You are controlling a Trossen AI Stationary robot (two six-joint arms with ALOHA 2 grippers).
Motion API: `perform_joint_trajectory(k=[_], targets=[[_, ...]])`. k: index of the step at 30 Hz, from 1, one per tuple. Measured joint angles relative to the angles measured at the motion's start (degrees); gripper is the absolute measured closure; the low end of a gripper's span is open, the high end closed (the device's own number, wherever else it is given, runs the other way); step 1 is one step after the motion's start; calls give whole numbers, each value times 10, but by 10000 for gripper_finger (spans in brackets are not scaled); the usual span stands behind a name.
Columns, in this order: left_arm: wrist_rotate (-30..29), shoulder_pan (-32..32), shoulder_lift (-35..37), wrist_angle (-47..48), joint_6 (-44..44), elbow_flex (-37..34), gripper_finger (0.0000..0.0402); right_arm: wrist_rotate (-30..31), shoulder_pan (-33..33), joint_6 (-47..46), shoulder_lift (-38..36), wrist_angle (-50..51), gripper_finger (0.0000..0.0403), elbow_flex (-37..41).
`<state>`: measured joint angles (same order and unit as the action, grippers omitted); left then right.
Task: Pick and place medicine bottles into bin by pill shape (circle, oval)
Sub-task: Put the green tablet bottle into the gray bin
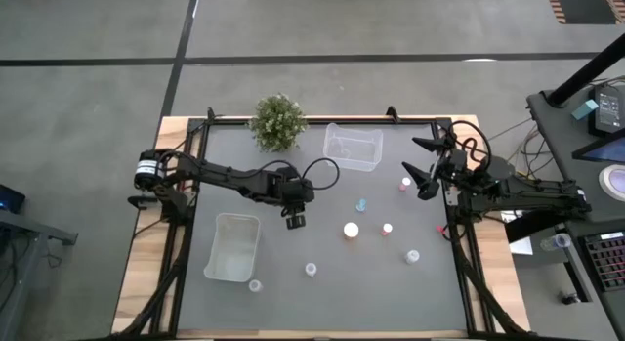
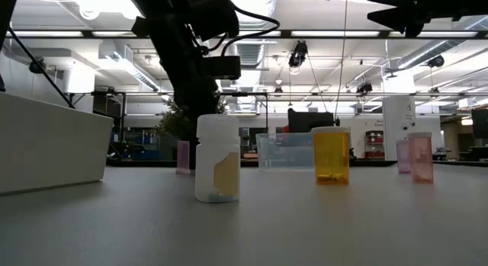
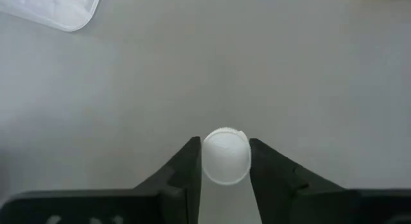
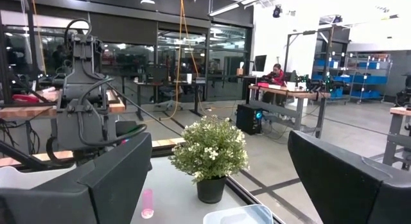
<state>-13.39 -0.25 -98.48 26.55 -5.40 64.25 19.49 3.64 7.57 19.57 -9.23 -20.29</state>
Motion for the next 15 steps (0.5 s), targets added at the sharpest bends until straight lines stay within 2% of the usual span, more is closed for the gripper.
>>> perform_joint_trajectory(k=[5, 9, 15], targets=[[0, 0, 2, 2, -7, 0, 316, 0, 0, 0, 0, 0, 44, 0], [3, 8, 26, 78, -28, 33, 310, 0, 0, 0, 0, 0, 44, 0], [2, 44, 100, 179, -72, 90, 307, 0, 0, 0, 0, 2, 44, 0]])
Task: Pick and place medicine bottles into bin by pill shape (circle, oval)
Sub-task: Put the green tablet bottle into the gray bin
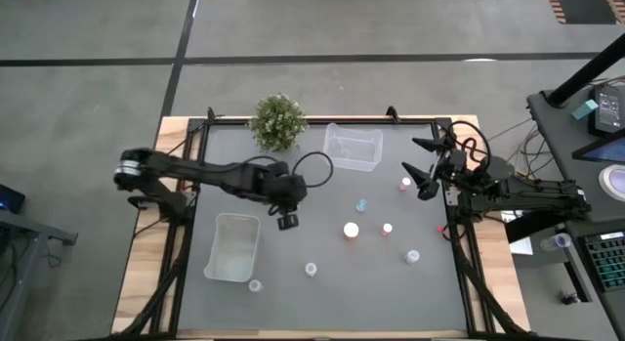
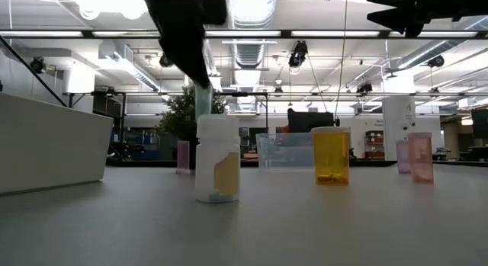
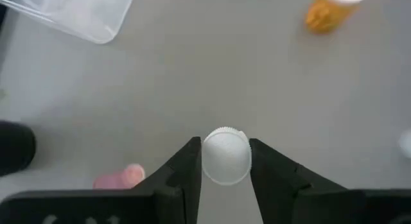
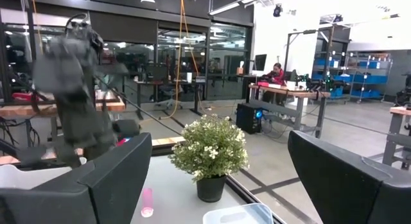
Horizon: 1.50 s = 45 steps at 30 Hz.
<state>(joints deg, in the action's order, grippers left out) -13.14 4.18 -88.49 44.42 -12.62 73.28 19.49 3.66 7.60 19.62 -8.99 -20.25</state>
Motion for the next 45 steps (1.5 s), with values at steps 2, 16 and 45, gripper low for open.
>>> perform_joint_trajectory(k=[2, 16, 45], targets=[[-1, 20, 36, 25, -33, 3, 306, 0, 0, 1, 0, 4, 44, 0], [-53, 225, 182, 278, -431, -26, 304, 0, 0, 0, 0, 11, 44, 0], [-93, 302, 63, 153, -531, -220, 304, 0, 0, -1, 0, 14, 44, 0]])
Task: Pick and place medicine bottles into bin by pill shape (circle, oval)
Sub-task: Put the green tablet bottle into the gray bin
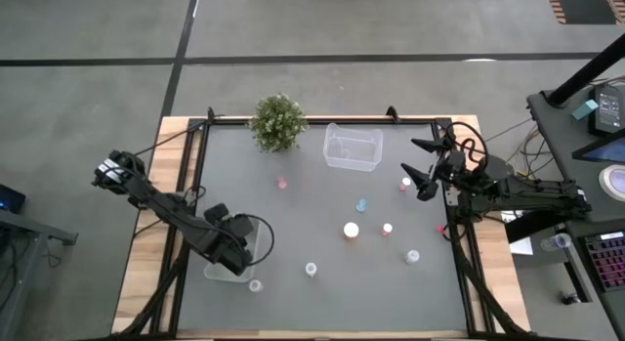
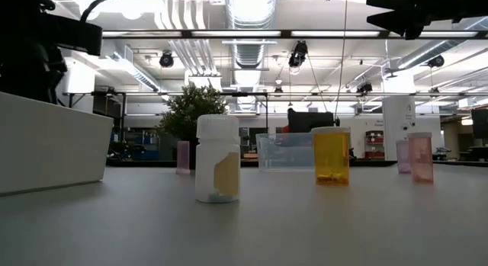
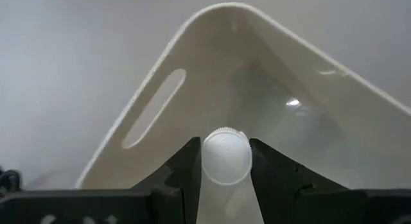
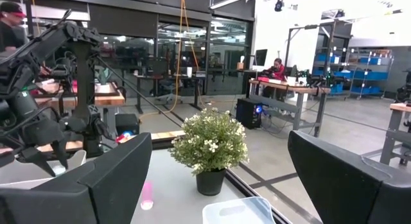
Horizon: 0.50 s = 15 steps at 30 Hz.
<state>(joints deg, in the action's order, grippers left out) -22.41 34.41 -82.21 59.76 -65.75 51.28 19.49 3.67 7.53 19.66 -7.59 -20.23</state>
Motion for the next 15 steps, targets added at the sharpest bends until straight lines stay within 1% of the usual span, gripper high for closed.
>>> perform_joint_trajectory(k=[8, 11, 15], targets=[[-2, 0, 14, -4, -3, -12, 300, 0, 0, 0, 0, 1, 44, 0], [-3, 0, 14, -4, -1, -14, 282, 0, 0, 0, 0, 1, 44, 0], [-4, 0, 14, -3, 0, -17, 247, 0, 0, 0, 0, 1, 44, 0]])
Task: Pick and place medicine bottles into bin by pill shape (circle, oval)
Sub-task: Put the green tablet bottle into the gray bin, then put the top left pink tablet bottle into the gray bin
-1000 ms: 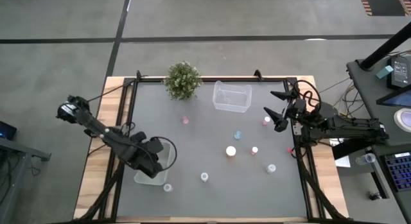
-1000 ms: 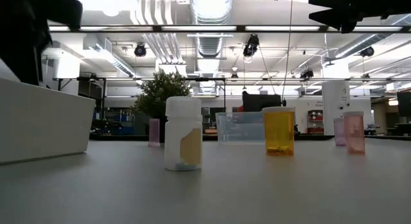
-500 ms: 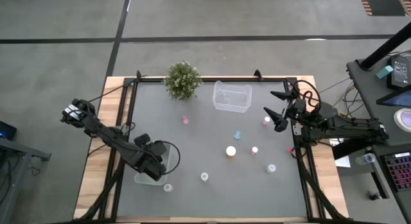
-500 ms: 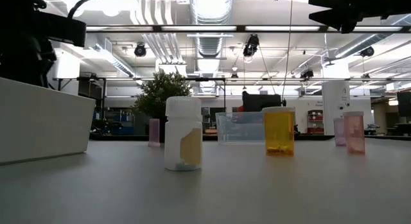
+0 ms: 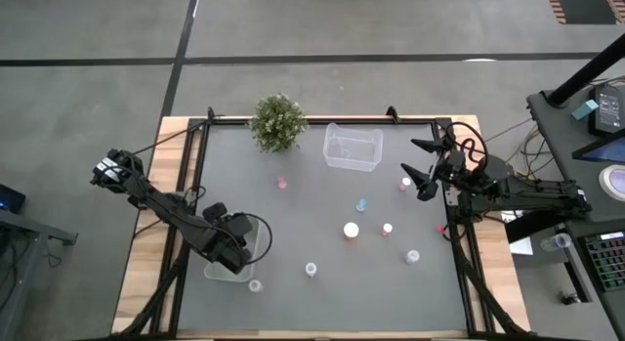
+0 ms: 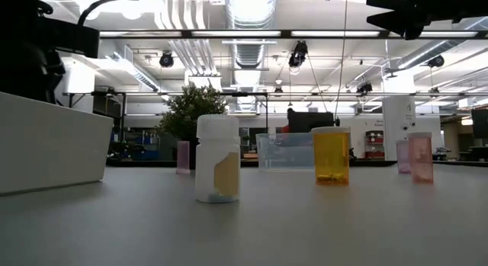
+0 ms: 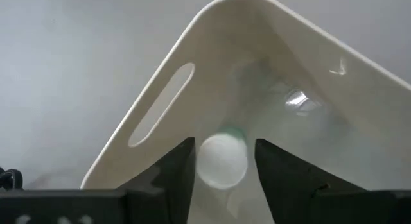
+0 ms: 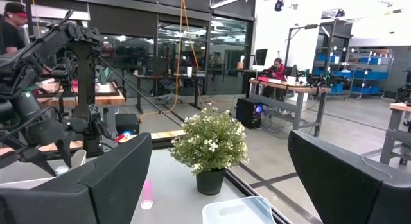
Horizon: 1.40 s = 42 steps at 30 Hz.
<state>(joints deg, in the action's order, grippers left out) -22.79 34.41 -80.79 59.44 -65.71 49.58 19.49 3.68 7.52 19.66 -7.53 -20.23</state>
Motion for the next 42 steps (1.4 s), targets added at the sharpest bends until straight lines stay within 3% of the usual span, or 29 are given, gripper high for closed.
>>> perform_joint_trajectory(k=[5, 13, 22, 28, 34, 38, 42], targets=[[17, 0, 0, 18, 5, 3, 219, 0, 0, 0, 0, 0, 44, 0], [30, -4, 17, 61, 60, 54, 215, 0, 0, -4, 0, 0, 44, 0], [5, -54, 60, 70, 148, 146, 214, 0, 0, -96, 33, -13, 44, 0], [-73, -120, 104, -60, 379, 177, 214, 0, 0, -139, 106, -38, 44, -33], [-79, -195, 144, -200, 554, 142, 214, 0, 0, -171, 194, 62, 44, -129], [-78, -241, 153, -258, 589, 95, 214, -1, 0, -208, 251, 175, 44, -199], [-76, -302, 137, -316, 555, 49, 214, 0, 0, -235, 289, 249, 44, -252]])
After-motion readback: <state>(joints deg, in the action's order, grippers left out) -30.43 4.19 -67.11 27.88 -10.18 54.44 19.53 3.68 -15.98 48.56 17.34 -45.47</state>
